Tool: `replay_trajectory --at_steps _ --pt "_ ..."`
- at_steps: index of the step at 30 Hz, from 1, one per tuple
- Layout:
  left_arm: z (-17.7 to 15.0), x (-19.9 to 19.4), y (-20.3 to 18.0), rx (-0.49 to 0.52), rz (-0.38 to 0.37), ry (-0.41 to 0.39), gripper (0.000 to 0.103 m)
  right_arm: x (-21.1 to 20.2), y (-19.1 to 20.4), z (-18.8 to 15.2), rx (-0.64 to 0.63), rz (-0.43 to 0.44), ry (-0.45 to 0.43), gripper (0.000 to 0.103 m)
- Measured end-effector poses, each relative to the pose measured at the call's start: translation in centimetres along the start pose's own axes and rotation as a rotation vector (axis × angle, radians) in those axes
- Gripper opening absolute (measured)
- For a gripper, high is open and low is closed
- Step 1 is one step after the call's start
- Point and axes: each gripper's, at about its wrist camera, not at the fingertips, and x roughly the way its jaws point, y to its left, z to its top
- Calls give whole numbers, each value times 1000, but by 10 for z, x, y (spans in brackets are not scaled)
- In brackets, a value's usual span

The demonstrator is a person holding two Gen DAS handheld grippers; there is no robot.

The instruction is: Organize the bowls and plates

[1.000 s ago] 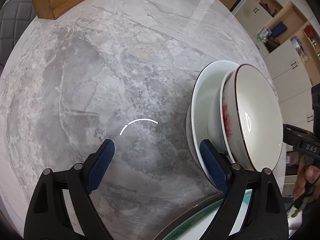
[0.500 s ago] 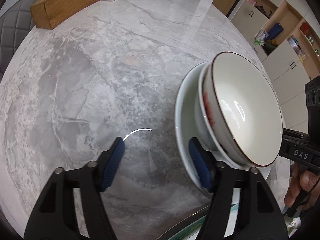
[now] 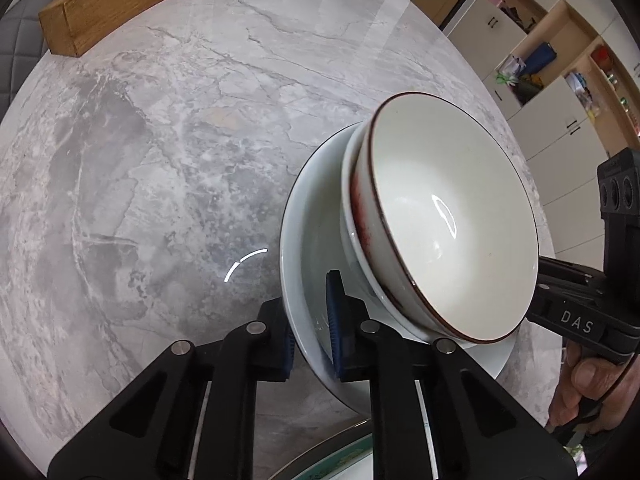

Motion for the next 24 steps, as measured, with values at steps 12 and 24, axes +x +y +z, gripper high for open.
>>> replay_trajectory --at_steps 12,24 --pt "-14 -50 -11 3 54 -42 12 -30 15 3 -23 -9 -25 16" --pt "-59 -131 -27 35 59 -88 12 -86 57 -34 -61 -13 -54 16"
